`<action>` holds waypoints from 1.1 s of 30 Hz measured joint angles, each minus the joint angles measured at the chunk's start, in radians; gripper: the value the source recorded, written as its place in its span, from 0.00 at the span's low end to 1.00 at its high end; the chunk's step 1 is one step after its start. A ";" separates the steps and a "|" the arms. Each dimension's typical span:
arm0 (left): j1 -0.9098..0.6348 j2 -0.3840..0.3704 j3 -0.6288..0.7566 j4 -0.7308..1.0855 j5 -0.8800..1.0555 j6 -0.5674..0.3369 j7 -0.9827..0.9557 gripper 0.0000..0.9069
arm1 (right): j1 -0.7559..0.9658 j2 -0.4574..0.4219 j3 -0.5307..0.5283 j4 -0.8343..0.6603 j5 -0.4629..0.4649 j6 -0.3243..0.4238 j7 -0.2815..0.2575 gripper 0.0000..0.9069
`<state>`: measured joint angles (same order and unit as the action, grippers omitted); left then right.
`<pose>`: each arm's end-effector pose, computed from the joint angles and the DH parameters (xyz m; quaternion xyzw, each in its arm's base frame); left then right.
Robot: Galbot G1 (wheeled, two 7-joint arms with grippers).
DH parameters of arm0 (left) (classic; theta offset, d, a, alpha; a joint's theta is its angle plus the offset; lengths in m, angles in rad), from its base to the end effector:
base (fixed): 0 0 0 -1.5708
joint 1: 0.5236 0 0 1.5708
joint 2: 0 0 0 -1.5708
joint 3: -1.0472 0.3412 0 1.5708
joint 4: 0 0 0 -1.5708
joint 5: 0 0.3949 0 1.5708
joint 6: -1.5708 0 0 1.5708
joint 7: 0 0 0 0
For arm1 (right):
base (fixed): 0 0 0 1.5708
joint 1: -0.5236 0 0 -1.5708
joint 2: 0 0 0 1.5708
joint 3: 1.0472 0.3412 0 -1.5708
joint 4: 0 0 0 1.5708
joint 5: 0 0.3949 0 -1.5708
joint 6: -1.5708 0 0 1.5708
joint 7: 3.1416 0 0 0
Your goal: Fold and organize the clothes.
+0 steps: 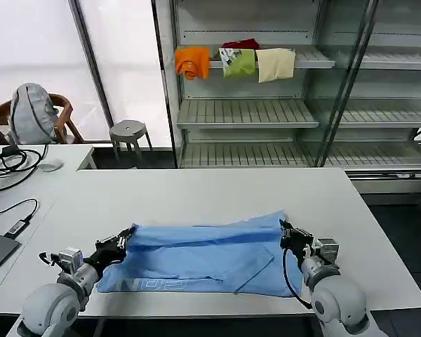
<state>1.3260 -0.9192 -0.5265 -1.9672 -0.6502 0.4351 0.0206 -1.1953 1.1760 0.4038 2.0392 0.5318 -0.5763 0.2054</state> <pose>0.3091 0.1153 -0.2439 -0.1278 -0.9724 -0.0082 0.1951 0.3214 -0.0238 -0.2164 0.0689 -0.9814 -0.0274 0.1772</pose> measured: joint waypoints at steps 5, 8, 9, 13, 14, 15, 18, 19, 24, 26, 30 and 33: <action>0.021 0.002 -0.008 -0.011 0.024 0.009 -0.018 0.02 | 0.004 0.000 -0.005 -0.010 -0.001 0.000 -0.001 0.00; 0.035 0.005 -0.016 -0.023 0.038 0.026 -0.032 0.02 | 0.007 0.002 -0.011 -0.016 -0.003 0.000 -0.003 0.00; 0.041 0.007 -0.020 -0.029 0.042 0.034 -0.038 0.02 | 0.009 0.003 -0.013 -0.018 -0.005 0.001 -0.004 0.00; 0.068 0.012 -0.029 -0.058 0.058 0.065 -0.061 1.00 | 0.010 0.002 -0.018 -0.025 -0.012 0.001 -0.008 1.00; 0.075 0.012 -0.029 -0.064 0.063 0.071 -0.066 1.00 | 0.011 0.002 -0.019 -0.028 -0.016 0.001 -0.009 1.00; 0.081 0.011 -0.028 -0.067 0.069 0.077 -0.071 1.00 | 0.011 0.002 -0.018 -0.030 -0.018 0.001 -0.010 1.00; 0.088 0.004 -0.024 -0.074 0.083 0.085 -0.089 1.00 | 0.010 0.001 -0.015 -0.029 -0.027 0.001 -0.016 1.00; 0.089 0.003 -0.024 -0.078 0.086 0.089 -0.095 1.00 | 0.010 -0.001 -0.013 -0.028 -0.030 0.001 -0.017 1.00; 0.094 0.006 -0.037 -0.113 0.085 0.105 -0.127 1.00 | 0.001 -0.007 0.009 -0.015 -0.037 0.004 -0.023 1.00; 0.094 0.009 -0.042 -0.129 0.077 0.110 -0.147 1.00 | -0.004 -0.010 0.021 -0.005 -0.039 0.005 -0.026 1.00; 0.109 0.009 -0.036 -0.142 0.062 0.108 -0.216 1.00 | -0.021 -0.015 0.052 0.023 -0.049 0.006 -0.034 1.00; 0.125 0.000 -0.021 -0.144 0.042 0.098 -0.279 1.00 | -0.036 -0.014 0.074 0.046 -0.056 0.006 -0.037 1.00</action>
<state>1.4514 -0.9195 -0.5478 -2.1115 -0.6083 0.5329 -0.2586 -1.2314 1.1617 0.4775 2.0853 0.4755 -0.5706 0.1686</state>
